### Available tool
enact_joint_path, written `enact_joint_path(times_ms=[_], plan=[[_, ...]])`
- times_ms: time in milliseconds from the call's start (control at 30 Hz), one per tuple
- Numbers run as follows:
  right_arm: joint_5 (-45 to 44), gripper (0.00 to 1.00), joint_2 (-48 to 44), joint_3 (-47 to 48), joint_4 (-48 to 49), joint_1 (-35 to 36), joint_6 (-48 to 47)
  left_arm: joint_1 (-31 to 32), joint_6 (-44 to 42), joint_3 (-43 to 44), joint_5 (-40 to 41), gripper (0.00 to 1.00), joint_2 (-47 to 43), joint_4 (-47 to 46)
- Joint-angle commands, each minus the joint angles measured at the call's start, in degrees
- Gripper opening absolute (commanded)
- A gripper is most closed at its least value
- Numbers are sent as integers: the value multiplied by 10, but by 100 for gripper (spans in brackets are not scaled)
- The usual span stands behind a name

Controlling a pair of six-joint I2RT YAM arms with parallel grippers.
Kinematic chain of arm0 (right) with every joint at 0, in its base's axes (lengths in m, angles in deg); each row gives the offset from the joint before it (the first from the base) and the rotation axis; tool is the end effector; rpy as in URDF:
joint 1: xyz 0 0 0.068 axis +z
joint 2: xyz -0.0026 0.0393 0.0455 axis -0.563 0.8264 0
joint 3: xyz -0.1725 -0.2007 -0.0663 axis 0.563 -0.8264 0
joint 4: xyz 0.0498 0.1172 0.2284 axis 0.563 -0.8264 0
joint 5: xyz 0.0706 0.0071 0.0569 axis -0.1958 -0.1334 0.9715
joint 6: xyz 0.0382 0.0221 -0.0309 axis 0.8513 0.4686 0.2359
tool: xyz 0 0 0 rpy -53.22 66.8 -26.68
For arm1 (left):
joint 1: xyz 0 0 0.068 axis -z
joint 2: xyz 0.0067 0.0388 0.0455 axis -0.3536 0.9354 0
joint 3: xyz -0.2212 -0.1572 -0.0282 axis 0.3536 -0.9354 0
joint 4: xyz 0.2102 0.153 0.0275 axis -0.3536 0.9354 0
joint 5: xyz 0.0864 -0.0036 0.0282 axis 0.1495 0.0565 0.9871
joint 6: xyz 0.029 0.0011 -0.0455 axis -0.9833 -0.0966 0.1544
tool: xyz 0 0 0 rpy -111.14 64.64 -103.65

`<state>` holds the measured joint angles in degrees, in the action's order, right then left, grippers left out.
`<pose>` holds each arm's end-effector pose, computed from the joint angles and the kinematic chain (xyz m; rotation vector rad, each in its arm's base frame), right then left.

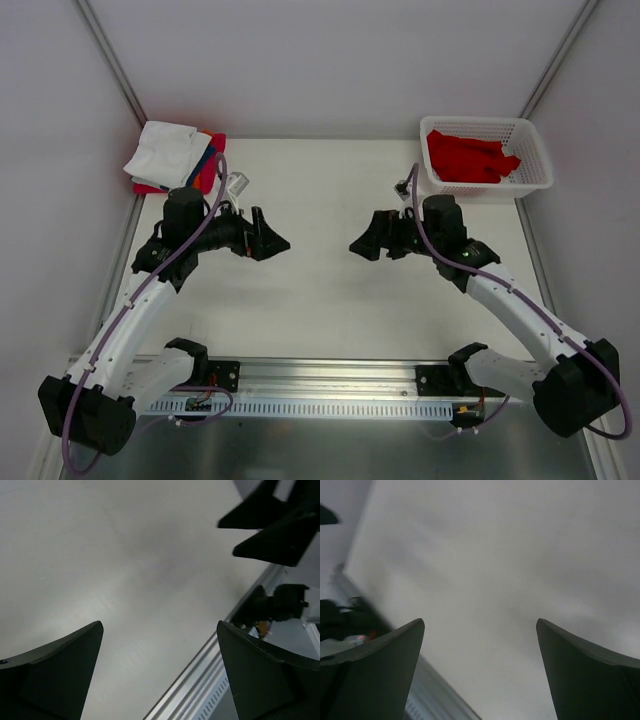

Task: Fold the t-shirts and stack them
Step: Grab crumpled tshirt from bin with the right arm

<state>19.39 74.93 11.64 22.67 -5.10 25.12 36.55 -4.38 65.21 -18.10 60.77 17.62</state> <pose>0.2040 0.1240 0.3009 -0.5909 1.9970 0.6189 0.1978 -0.0764 0.3361 0.3704 1.9785 -0.9358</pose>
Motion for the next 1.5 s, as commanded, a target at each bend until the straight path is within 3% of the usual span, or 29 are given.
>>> enact_joint_path(times_ms=[0, 67, 133, 167, 200, 233, 333, 367, 467, 600, 767, 867, 1033, 1200, 1333, 1467], plan=[[420, 100, 47, -11, 269, -8, 174, 4, 47, -22, -223, 99, -41, -138], [464, 99, 76, -9, 335, -8, 213, 4, 40, -30, -197, 99, -66, -141], [424, 99, 77, 9, 287, -14, 167, 4, 24, -35, -84, 99, -103, -119], [329, 99, 71, 29, 154, -17, 124, 4, 3, -34, -39, 99, -116, -104], [251, 99, 68, 56, 69, -9, 23, 4, -2, -39, 10, 99, -133, -88], [58, 99, 65, 108, -46, 4, -19, 4, -7, -44, 106, 99, -161, -82], [-199, 99, 77, 180, -125, 17, -113, 4, -20, -43, 245, 99, -178, -42], [-228, 99, 90, 203, -141, 8, -122, 4, -24, -40, 265, 99, -173, -32], [-275, 99, 146, 294, -184, -37, -144, 4, -27, -11, 315, 99, -131, 19], [-352, 99, 224, 421, -219, -109, -157, 4, -32, 4, 322, 99, -110, 44], [-302, 100, 391, 633, -280, -208, -107, 4, -30, 1, 322, 99, -119, 45], [-248, 99, 493, 703, -291, -223, -100, 4, -28, 0, 313, 99, -124, 44], [-266, 99, 629, 860, -310, -239, -104, 5, -33, 0, 319, 99, -124, 45], [-320, 100, 693, 872, -308, -270, -67, 4, -36, -2, 323, 99, -128, 46], [-432, 99, 702, 835, -313, -305, -4, 4, -37, -2, 325, 99, -131, 47], [-503, 100, 702, 810, -314, -341, -23, 4, -38, 0, 317, 99, -129, 47]])
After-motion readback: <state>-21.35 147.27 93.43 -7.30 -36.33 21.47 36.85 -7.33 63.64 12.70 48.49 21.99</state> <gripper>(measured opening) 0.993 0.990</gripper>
